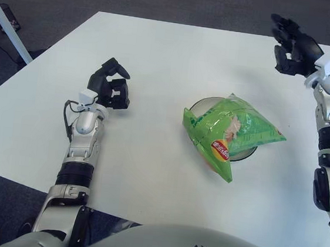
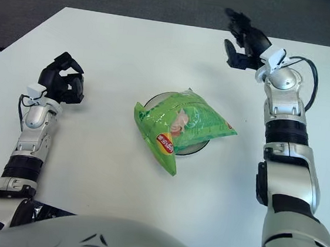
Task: Put the snack into the plate.
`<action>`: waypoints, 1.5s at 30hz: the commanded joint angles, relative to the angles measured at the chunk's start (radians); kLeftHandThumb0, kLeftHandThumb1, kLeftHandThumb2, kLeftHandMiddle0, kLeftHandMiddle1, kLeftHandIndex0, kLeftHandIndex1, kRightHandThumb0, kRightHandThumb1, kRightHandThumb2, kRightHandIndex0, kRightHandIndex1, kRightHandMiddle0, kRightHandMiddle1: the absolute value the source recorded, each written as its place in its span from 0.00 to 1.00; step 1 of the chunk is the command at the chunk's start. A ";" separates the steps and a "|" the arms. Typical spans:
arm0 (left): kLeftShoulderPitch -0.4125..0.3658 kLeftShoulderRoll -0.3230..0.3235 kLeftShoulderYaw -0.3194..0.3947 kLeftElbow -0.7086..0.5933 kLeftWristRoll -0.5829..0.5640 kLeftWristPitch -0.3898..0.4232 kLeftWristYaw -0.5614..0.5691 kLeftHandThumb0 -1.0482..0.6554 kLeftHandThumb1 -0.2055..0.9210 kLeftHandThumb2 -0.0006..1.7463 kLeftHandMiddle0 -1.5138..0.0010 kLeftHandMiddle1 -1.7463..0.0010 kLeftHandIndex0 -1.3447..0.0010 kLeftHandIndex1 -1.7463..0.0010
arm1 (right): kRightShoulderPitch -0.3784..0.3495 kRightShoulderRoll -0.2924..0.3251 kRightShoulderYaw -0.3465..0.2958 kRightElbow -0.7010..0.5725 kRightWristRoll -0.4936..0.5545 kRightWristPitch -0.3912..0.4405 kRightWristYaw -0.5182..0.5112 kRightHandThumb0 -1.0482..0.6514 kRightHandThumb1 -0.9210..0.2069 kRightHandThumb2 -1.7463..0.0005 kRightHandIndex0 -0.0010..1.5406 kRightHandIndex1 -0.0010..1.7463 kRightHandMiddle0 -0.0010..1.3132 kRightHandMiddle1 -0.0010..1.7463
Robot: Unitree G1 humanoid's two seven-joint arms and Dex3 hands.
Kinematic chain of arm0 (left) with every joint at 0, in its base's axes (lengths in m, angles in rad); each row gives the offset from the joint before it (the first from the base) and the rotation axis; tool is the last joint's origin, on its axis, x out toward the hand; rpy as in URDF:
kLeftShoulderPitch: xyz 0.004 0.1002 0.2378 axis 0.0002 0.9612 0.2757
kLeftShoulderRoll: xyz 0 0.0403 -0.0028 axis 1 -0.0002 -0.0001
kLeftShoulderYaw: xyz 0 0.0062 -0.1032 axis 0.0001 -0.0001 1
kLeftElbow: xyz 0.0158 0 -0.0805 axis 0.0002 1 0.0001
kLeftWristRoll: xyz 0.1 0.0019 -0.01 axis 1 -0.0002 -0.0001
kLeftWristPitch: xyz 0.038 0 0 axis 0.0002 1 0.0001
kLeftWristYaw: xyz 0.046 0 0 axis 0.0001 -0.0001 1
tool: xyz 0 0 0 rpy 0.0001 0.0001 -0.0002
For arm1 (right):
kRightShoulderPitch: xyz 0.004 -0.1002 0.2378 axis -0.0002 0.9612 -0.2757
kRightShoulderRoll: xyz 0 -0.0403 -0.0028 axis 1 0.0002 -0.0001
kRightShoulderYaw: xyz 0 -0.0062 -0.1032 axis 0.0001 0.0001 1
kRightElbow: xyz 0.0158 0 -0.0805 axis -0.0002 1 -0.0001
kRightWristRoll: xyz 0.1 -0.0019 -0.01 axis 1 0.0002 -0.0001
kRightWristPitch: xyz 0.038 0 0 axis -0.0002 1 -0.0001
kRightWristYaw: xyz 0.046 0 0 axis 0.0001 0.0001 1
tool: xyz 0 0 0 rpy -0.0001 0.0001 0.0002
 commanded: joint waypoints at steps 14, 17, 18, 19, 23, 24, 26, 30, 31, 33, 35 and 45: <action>0.128 -0.065 0.028 0.204 -0.015 -0.078 -0.012 0.32 0.40 0.80 0.12 0.00 0.50 0.00 | -0.054 0.033 -0.023 0.252 -0.100 0.000 -0.176 0.09 0.00 0.47 0.02 0.01 0.00 0.09; 0.121 -0.065 0.034 0.214 -0.013 -0.085 -0.008 0.32 0.40 0.80 0.12 0.00 0.50 0.00 | -0.049 0.051 -0.048 0.268 -0.071 0.005 -0.177 0.09 0.00 0.45 0.05 0.02 0.00 0.11; 0.120 -0.065 0.035 0.216 -0.013 -0.087 -0.007 0.32 0.40 0.80 0.12 0.00 0.50 0.00 | -0.046 0.057 -0.055 0.270 -0.064 0.005 -0.178 0.09 0.00 0.45 0.06 0.02 0.00 0.12; 0.120 -0.064 0.036 0.216 -0.012 -0.087 -0.005 0.32 0.40 0.80 0.12 0.00 0.50 0.00 | -0.037 0.071 -0.068 0.270 -0.048 0.004 -0.184 0.09 0.00 0.44 0.06 0.03 0.00 0.12; 0.118 -0.063 0.041 0.216 -0.012 -0.087 -0.003 0.32 0.40 0.80 0.12 0.00 0.50 0.00 | -0.014 0.108 -0.102 0.266 -0.005 0.008 -0.195 0.09 0.00 0.43 0.10 0.04 0.00 0.17; 0.117 -0.063 0.043 0.216 -0.011 -0.086 -0.001 0.32 0.40 0.80 0.12 0.00 0.50 0.00 | -0.006 0.120 -0.117 0.262 0.014 0.017 -0.198 0.09 0.00 0.43 0.10 0.05 0.00 0.17; 0.114 -0.061 0.047 0.216 -0.011 -0.083 0.001 0.32 0.40 0.80 0.12 0.00 0.50 0.00 | 0.000 0.134 -0.134 0.258 0.033 0.028 -0.199 0.10 0.00 0.42 0.12 0.06 0.00 0.21; 0.105 -0.056 0.054 0.216 -0.008 -0.077 0.012 0.31 0.39 0.81 0.12 0.00 0.49 0.00 | 0.015 0.157 -0.176 0.251 0.080 0.034 -0.197 0.11 0.00 0.40 0.14 0.07 0.00 0.25; 0.103 -0.055 0.056 0.218 -0.007 -0.077 0.014 0.31 0.39 0.81 0.12 0.00 0.49 0.00 | 0.019 0.162 -0.185 0.250 0.089 0.032 -0.196 0.12 0.00 0.40 0.14 0.07 0.00 0.27; 0.098 -0.052 0.058 0.219 -0.005 -0.076 0.017 0.31 0.39 0.81 0.12 0.00 0.49 0.00 | 0.026 0.169 -0.197 0.249 0.101 0.027 -0.193 0.12 0.00 0.40 0.15 0.08 0.00 0.29; 0.085 -0.048 0.062 0.221 -0.004 -0.077 0.020 0.31 0.39 0.82 0.12 0.00 0.49 0.00 | 0.032 0.173 -0.208 0.249 0.111 0.026 -0.193 0.12 0.00 0.40 0.15 0.08 0.00 0.31; 0.044 -0.046 0.081 0.215 -0.010 -0.081 0.042 0.31 0.37 0.83 0.11 0.00 0.48 0.00 | 0.078 0.208 -0.270 0.251 0.172 -0.021 -0.193 0.13 0.00 0.44 0.19 0.13 0.00 0.48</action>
